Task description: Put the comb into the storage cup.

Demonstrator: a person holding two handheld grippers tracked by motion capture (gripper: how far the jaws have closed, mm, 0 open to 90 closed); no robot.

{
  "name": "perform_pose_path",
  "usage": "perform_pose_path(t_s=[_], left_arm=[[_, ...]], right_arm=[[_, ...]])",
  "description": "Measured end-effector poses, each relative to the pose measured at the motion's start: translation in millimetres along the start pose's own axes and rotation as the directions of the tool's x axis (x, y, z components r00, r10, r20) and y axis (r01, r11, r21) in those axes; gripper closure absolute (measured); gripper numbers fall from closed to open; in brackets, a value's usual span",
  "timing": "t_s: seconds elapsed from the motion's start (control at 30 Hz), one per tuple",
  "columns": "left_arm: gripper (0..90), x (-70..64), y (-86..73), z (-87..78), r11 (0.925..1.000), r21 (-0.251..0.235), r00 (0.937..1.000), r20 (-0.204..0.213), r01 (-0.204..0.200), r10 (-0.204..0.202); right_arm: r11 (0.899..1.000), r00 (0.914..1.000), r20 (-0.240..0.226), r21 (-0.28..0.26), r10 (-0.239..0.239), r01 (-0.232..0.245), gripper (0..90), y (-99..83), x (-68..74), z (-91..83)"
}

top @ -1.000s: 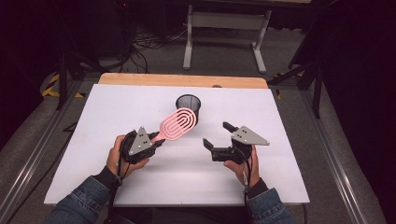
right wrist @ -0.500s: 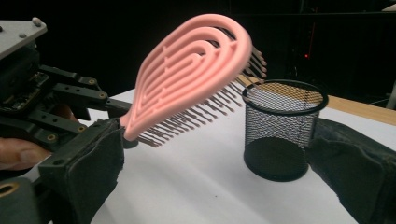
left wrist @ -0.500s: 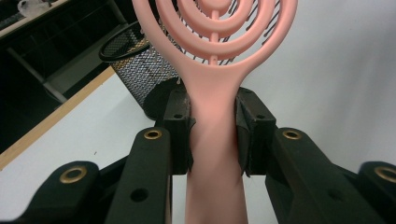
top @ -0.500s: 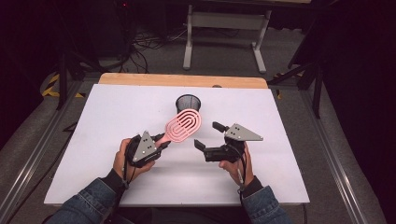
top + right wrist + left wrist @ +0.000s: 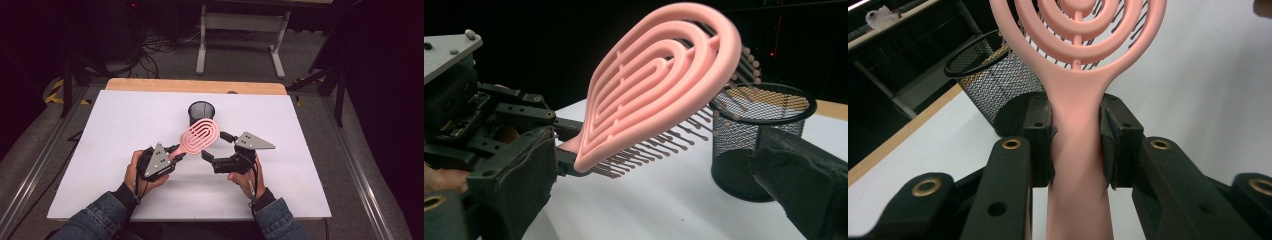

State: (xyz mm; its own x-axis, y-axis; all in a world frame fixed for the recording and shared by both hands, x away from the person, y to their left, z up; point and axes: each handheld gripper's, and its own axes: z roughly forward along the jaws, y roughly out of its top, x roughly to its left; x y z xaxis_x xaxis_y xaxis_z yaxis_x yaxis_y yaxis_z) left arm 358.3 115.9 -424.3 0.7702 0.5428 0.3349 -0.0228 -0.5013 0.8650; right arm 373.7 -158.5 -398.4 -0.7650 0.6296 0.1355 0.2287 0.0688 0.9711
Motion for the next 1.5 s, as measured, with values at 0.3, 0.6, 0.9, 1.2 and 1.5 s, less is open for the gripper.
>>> perform_pose_path(t_s=[0.3,0.6,0.9,1.2,1.5], left_arm=[[69.9,-8.1,2.2,1.8,0.9995,-0.02,0.9995,0.02,-0.024,0.025],[69.9,-17.5,0.4,8.6,0.9971,-0.007,0.9967,0.029,-0.076,0.076],[69.9,-19.7,-2.3,14.3,0.9956,0.017,0.995,0.039,-0.093,0.092],[70.0,-18.8,-3.2,15.5,0.9963,0.023,0.996,0.035,-0.083,0.082],[64.3,-19.8,-2.7,16.0,0.9969,0.008,0.9958,0.05,-0.078,0.077]], right_arm=[[0.995,0.9939,-0.053,0.003,0.097,-0.097,8.2,-5.0,-6.2,10.2],[0.991,0.9851,-0.113,-0.018,0.13,-0.133,36.4,-4.0,-5.3,10.9],[0.981,0.9665,-0.192,-0.061,0.17,-0.185,58.9,-3.9,-5.4,4.6],[0.983,0.9635,-0.227,-0.086,0.142,-0.165,62.1,-1.5,6.9,2.3],[0.986,0.97,-0.215,-0.099,0.113,-0.137,62.4,0.3,12.4,0.3]])
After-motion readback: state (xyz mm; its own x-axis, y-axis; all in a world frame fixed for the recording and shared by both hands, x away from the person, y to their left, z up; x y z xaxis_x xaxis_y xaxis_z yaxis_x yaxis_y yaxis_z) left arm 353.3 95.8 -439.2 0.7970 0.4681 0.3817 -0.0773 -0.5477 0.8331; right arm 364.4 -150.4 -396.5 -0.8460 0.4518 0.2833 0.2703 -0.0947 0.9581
